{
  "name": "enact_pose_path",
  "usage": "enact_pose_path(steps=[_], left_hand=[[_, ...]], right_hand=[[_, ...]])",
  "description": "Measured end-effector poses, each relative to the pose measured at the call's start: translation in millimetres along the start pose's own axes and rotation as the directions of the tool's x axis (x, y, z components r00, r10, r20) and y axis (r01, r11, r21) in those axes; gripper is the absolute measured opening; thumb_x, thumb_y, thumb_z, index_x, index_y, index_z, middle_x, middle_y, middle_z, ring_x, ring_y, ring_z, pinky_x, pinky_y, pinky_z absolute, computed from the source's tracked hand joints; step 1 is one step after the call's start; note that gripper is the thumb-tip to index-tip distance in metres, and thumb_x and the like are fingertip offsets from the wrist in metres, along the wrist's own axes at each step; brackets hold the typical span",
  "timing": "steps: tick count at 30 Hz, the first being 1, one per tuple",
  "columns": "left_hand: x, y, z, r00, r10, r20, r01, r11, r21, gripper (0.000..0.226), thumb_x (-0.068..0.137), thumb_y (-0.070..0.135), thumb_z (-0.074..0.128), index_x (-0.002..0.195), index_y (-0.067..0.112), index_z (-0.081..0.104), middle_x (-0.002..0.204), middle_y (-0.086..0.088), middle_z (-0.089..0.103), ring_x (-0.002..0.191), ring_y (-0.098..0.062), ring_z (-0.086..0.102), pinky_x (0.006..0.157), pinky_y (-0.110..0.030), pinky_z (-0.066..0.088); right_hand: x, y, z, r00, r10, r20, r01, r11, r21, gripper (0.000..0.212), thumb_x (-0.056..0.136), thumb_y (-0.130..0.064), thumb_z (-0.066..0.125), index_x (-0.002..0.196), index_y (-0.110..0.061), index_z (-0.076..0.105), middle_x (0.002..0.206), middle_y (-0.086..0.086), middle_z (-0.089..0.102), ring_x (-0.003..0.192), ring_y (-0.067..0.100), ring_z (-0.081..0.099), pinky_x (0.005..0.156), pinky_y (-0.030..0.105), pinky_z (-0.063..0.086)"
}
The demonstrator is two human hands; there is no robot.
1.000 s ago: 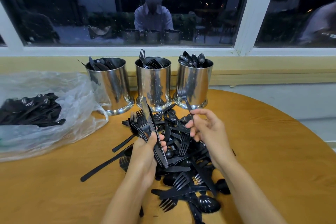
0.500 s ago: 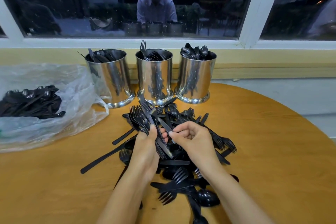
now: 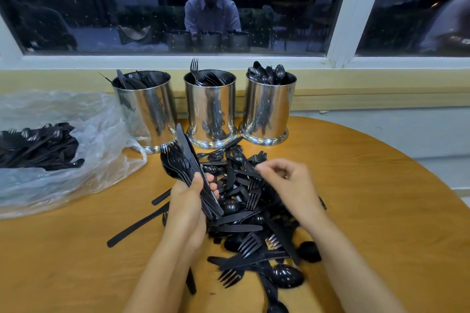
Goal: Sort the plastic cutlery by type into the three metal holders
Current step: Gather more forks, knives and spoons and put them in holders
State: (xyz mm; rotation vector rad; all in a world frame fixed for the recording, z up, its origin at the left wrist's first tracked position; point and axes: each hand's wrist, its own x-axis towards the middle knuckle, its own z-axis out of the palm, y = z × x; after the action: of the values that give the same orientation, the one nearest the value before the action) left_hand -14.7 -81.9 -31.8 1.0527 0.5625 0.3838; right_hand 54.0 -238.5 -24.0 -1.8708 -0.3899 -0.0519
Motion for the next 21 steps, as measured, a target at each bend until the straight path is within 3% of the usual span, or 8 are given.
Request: enact_pose_path(steps=[4, 6, 7, 9, 11, 13, 16, 21], left_hand=[[1.7, 0.5, -1.7, 1.000, -0.007, 0.008, 0.007, 1.000, 0.026, 0.025, 0.106, 0.018, 0.039, 0.092, 0.012, 0.059, 0.077, -0.005, 0.058, 0.067, -0.017, 0.054, 0.071, -0.033, 0.047], [0.4, 0.4, -1.0, 1.000, -0.015, 0.021, 0.015, 0.999, 0.034, 0.025, 0.106, 0.018, 0.040, 0.092, 0.012, 0.059, 0.076, -0.005, 0.058, 0.067, -0.017, 0.054, 0.072, -0.034, 0.047], [-0.3, 0.7, -0.4, 1.000, -0.017, 0.025, 0.016, 0.999, 0.033, 0.024, 0.106, 0.018, 0.040, 0.092, 0.012, 0.059, 0.076, -0.005, 0.058, 0.067, -0.017, 0.054, 0.073, -0.035, 0.047], [-1.2, 1.4, 0.2, 1.000, -0.021, 0.022, 0.020, 0.999, 0.027, 0.025, 0.106, 0.017, 0.040, 0.091, 0.012, 0.059, 0.075, -0.004, 0.059, 0.067, -0.017, 0.054, 0.074, -0.035, 0.047], [-1.3, 1.7, 0.2, 1.000, -0.022, 0.016, 0.022, 0.999, 0.024, 0.025, 0.106, 0.017, 0.040, 0.090, 0.011, 0.059, 0.073, -0.004, 0.059, 0.066, -0.017, 0.054, 0.073, -0.035, 0.047], [-1.4, 1.6, 0.1, 0.999, -0.025, 0.020, 0.025, 0.999, 0.025, 0.025, 0.106, 0.017, 0.040, 0.090, 0.011, 0.059, 0.074, -0.004, 0.059, 0.067, -0.018, 0.054, 0.074, -0.035, 0.047], [-2.0, 1.0, 0.2, 0.999, -0.027, 0.022, 0.026, 0.999, 0.037, 0.025, 0.106, 0.017, 0.040, 0.091, 0.012, 0.059, 0.076, -0.005, 0.060, 0.069, -0.017, 0.055, 0.079, -0.037, 0.048], [-1.4, 0.2, 0.6, 0.999, -0.035, 0.024, 0.034, 0.999, 0.035, 0.024, 0.106, 0.016, 0.040, 0.092, 0.011, 0.059, 0.079, -0.006, 0.060, 0.072, -0.018, 0.057, 0.083, -0.038, 0.046]], right_hand=[[35.0, 20.9, -27.4, 0.997, 0.006, -0.076, -0.027, 0.960, -0.277, 0.015, 0.090, -0.015, 0.065, 0.088, -0.030, 0.068, 0.088, -0.011, 0.066, 0.069, 0.000, 0.054, 0.064, 0.009, 0.044], [45.8, 29.6, -31.3, 0.999, -0.030, 0.029, 0.039, 0.895, -0.445, 0.019, 0.091, -0.010, 0.064, 0.102, -0.025, 0.070, 0.098, -0.009, 0.064, 0.078, 0.005, 0.055, 0.070, 0.007, 0.045], [50.0, 34.1, -31.0, 0.994, -0.029, 0.108, 0.079, 0.863, -0.498, 0.023, 0.092, -0.009, 0.062, 0.109, -0.023, 0.070, 0.105, -0.008, 0.063, 0.088, 0.008, 0.058, 0.080, 0.010, 0.046], [56.9, 42.0, -28.1, 0.964, -0.014, 0.264, 0.170, 0.798, -0.578, 0.031, 0.094, -0.007, 0.058, 0.118, -0.024, 0.067, 0.123, -0.006, 0.062, 0.114, 0.013, 0.055, 0.108, 0.030, 0.040], [61.8, 49.5, -24.4, 0.932, -0.005, 0.364, 0.250, 0.736, -0.629, 0.034, 0.094, -0.007, 0.058, 0.120, -0.029, 0.065, 0.132, -0.006, 0.060, 0.127, 0.017, 0.049, 0.117, 0.044, 0.027], [64.1, 55.4, -23.8, 0.919, -0.026, 0.393, 0.304, 0.681, -0.667, 0.032, 0.093, -0.011, 0.061, 0.115, -0.032, 0.067, 0.127, -0.006, 0.062, 0.123, 0.017, 0.051, 0.110, 0.045, 0.037], [62.9, 53.9, -28.7, 0.902, -0.052, 0.428, 0.381, 0.562, -0.735, 0.032, 0.091, -0.009, 0.063, 0.116, -0.029, 0.067, 0.120, -0.005, 0.064, 0.106, 0.012, 0.056, 0.089, 0.033, 0.050], [56.9, 52.9, -31.0, 0.856, -0.227, 0.464, 0.516, 0.444, -0.733, 0.026, 0.093, -0.019, 0.062, 0.117, -0.027, 0.068, 0.114, -0.010, 0.068, 0.100, 0.014, 0.052, 0.081, 0.027, 0.044]])
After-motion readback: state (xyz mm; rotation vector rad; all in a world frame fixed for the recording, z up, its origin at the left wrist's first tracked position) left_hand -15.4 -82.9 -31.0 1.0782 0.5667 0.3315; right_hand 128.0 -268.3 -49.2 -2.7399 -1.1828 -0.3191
